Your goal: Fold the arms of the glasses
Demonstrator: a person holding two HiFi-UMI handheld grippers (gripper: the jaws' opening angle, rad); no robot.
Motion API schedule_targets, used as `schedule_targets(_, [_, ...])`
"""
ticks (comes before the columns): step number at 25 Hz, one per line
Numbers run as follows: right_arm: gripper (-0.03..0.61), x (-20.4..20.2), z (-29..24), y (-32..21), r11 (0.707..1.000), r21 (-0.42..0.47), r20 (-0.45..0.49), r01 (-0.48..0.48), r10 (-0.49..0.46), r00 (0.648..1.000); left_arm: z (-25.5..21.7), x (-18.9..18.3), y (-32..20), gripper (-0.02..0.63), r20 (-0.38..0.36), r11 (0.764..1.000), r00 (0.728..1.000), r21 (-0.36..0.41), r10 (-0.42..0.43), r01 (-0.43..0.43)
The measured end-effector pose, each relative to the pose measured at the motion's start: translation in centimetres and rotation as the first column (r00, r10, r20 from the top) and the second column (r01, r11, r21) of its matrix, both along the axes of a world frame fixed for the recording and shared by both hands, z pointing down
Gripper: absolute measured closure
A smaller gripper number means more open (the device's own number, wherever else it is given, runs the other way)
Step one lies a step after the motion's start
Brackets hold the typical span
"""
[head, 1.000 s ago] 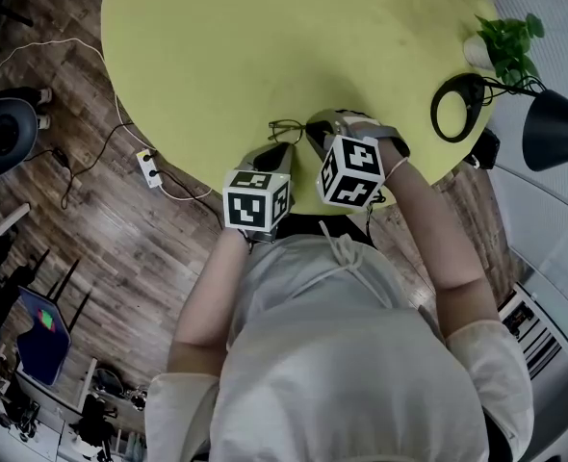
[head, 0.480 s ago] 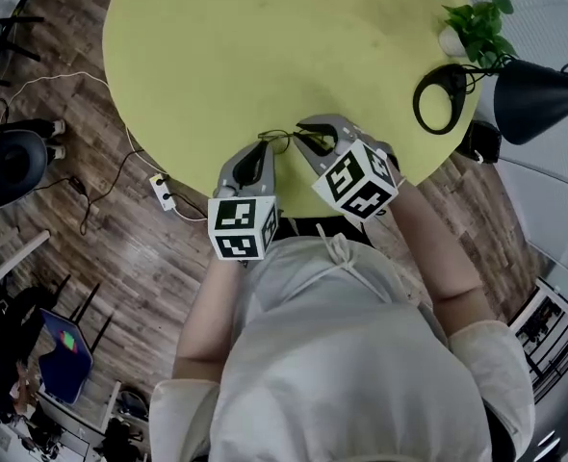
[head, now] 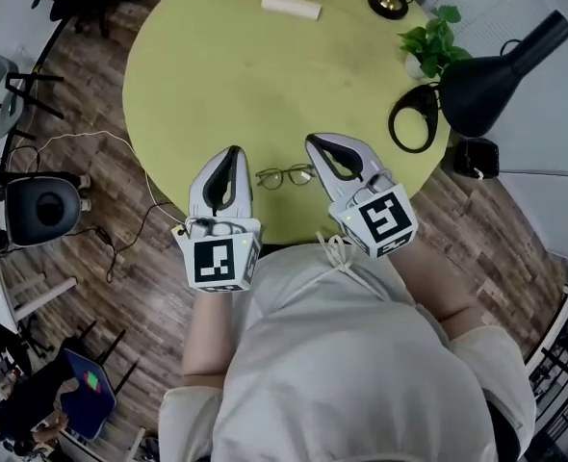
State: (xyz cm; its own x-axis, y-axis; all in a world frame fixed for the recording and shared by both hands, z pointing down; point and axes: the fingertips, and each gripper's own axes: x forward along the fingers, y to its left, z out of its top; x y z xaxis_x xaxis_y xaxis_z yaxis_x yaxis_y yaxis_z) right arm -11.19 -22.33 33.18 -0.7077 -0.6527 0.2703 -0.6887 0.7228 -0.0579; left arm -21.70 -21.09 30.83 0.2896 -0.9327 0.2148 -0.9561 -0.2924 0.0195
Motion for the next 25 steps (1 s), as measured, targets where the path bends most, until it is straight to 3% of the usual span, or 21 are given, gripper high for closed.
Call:
schedule_targets(4, [0.58,2.0,-4.5,-0.8,0.986,0.136,0.033,-0.099,0.095,0.995,-4.4,1.4,0.3,0.607,-0.012,0.99,0.999,0.137,0.035,-0.033])
schedule_targets(7, [0.58,2.8,-5.6,-1.1,0.98,0.16,0.033,-0.122,0.118,0.992,-6.3,1.9,0.3,0.607,-0.033,0.981,0.999,0.19,0.034,-0.027])
schedule_targets(13, [0.58,3.3,-5.4,-1.3,0.982,0.141,0.027,-0.125,0.122,0.992,-6.7,1.4,-0.2,0.607,-0.101,0.986,0.995,0.169,0.026,-0.009])
schedule_targets(25, [0.58,3.9,-4.4,-1.3,0.986,0.104,-0.003,-0.126,0.127,0.992,-5.6,1.7,-0.5,0.607,-0.071,0.991,0.997,0.134,0.025,-0.016])
